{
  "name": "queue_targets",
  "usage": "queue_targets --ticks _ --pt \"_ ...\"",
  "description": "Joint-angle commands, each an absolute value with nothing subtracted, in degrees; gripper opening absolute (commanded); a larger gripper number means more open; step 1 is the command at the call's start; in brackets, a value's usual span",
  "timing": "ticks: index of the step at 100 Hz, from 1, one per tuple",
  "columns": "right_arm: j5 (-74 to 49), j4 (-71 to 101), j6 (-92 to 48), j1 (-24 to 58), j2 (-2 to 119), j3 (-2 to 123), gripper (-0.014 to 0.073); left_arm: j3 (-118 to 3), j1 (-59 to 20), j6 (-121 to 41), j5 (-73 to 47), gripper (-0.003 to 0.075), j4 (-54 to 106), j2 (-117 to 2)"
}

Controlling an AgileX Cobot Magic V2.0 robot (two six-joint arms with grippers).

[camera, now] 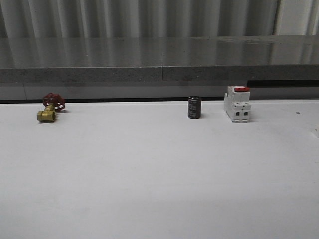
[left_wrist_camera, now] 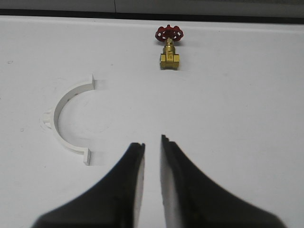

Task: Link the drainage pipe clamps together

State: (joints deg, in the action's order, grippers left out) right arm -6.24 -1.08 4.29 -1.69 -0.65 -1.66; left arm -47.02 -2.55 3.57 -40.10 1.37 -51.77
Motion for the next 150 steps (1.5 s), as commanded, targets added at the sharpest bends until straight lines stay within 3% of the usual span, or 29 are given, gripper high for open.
queue_targets --ticks 1,13,20,25,53,102,150 --pt "-1.7 -1.5 4.1 -1.9 -1.7 -0.5 -0.0066 -49.3 -2.3 3.7 -36.8 0.0281 1.7 -51.4" --pt "-1.7 -1.5 4.1 -1.9 -1.7 -0.5 -0.0066 -49.3 -2.3 3.7 -38.0 0.0536 1.7 -51.4" --pt "-1.7 -1.5 4.1 -1.9 -1.7 -0.5 -0.0066 -49.3 -2.3 3.7 -38.8 0.0638 1.7 -51.4" --pt "-1.7 -1.5 4.1 -1.9 -1.7 -0.5 -0.0066 -49.3 -2.3 3.7 -39.1 0.0668 1.7 -51.4" --pt "-1.7 -1.5 4.1 -1.9 -1.7 -0.5 -0.0066 -51.5 0.3 3.8 -41.2 0.0671 1.7 -55.2" --pt "-1.9 -1.5 4.1 -1.9 -1.7 -0.5 -0.0066 -68.7 18.5 -12.5 -47.7 0.0671 12.5 -84.5" --pt "-1.9 -1.5 4.1 -1.9 -1.7 -0.5 -0.0066 -84.9 20.9 -20.3 -48.9 0.0671 12.2 -109.0"
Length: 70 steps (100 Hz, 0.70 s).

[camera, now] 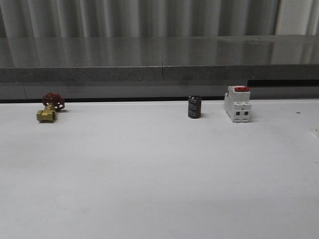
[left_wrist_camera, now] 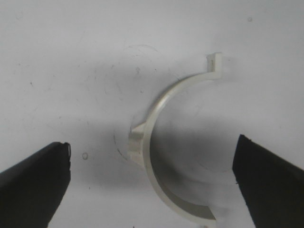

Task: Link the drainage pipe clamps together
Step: 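Close the left gripper on the clamp half's end tab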

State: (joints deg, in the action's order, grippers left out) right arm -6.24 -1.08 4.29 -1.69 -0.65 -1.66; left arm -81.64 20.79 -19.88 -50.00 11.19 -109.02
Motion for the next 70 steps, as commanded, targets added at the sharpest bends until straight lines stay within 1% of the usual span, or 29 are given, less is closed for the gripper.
queue_targets --ticks 1,25,70 --pt "-1.9 -1.5 4.1 -1.9 -1.7 -0.5 -0.0066 -85.0 20.9 -20.3 -48.9 0.0671 12.2 -109.3" --pt "-1.9 -1.5 4.1 -1.9 -1.7 -0.5 -0.0066 -86.0 20.9 -20.3 -49.5 0.0671 11.9 -114.2" --pt "-1.9 -1.5 4.1 -1.9 -1.7 -0.5 -0.0066 -85.9 20.8 -20.3 -49.9 0.0671 11.9 -115.5"
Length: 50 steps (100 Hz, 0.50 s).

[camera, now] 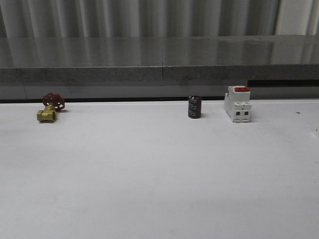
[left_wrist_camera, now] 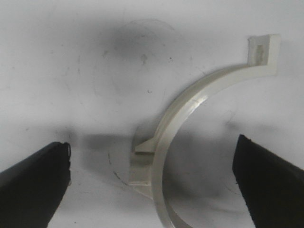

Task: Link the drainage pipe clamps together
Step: 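Close the left gripper on the clamp half's end tab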

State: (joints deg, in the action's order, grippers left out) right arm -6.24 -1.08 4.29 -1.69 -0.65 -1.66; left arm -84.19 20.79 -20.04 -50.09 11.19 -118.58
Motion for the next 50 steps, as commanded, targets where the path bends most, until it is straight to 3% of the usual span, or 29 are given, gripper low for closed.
queue_targets --ticks 1,42,50 --pt "-1.9 -1.5 4.1 -1.9 -1.7 -0.5 -0.0066 -85.9 20.8 -20.3 -49.9 0.0671 11.9 -115.5" --pt "-1.9 -1.5 4.1 -1.9 -1.7 -0.5 -0.0066 -85.8 20.8 -20.3 -51.3 0.0668 11.9 -115.5" --pt "-1.9 -1.5 4.1 -1.9 -1.7 -0.5 -0.0066 -85.3 20.8 -20.3 -51.3 0.0627 11.9 -115.5"
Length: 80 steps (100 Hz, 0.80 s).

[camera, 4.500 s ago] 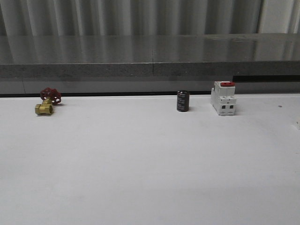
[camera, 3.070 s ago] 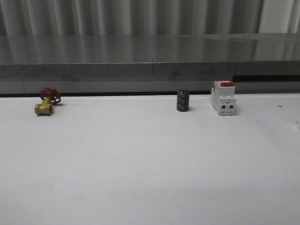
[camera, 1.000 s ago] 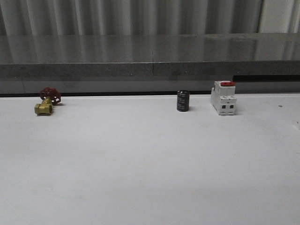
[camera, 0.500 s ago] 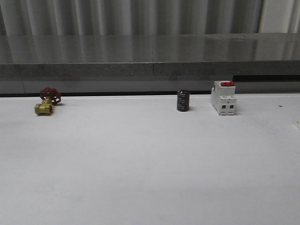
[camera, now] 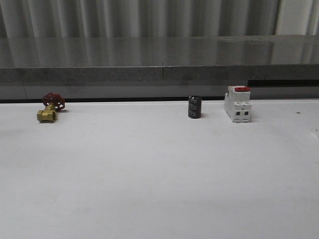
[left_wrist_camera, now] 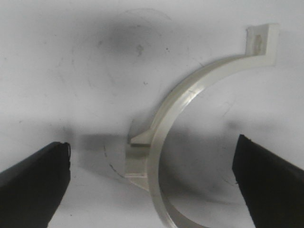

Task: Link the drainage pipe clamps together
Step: 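Close the left gripper on the clamp half's end tab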

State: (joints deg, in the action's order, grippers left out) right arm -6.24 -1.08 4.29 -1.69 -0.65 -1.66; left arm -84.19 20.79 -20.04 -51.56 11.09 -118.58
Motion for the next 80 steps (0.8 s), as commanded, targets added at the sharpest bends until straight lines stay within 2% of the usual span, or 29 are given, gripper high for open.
queue_targets --ticks 1,30,49,56,63,80 --pt "-1.9 -1.5 4.1 -1.9 -1.7 -0.5 -0.0066 -85.3 20.8 -20.3 -51.3 0.0621 11.9 -115.5" --pt "-1.9 -1.5 4.1 -1.9 -1.7 -0.5 -0.0066 -83.6 20.8 -20.3 -51.0 0.0398 11.9 -115.8" --pt "-1.9 -1.5 4.1 -1.9 -1.7 -0.5 -0.0066 -83.8 20.8 -20.3 -50.8 0.0127 11.9 -115.8" --pt "-1.9 -1.5 4.1 -1.9 -1.7 -0.5 -0.0066 -83.8 20.8 -20.4 -50.8 0.0057 11.9 -115.8" --pt "-1.9 -1.5 4.1 -1.9 -1.7 -0.5 -0.0066 -83.8 20.8 -20.4 -50.9 0.0024 11.9 -115.2" --pt "-1.9 -1.5 4.1 -1.9 -1.7 -0.5 -0.0066 -83.8 19.5 -20.4 -52.4 0.0021 12.4 -112.4"
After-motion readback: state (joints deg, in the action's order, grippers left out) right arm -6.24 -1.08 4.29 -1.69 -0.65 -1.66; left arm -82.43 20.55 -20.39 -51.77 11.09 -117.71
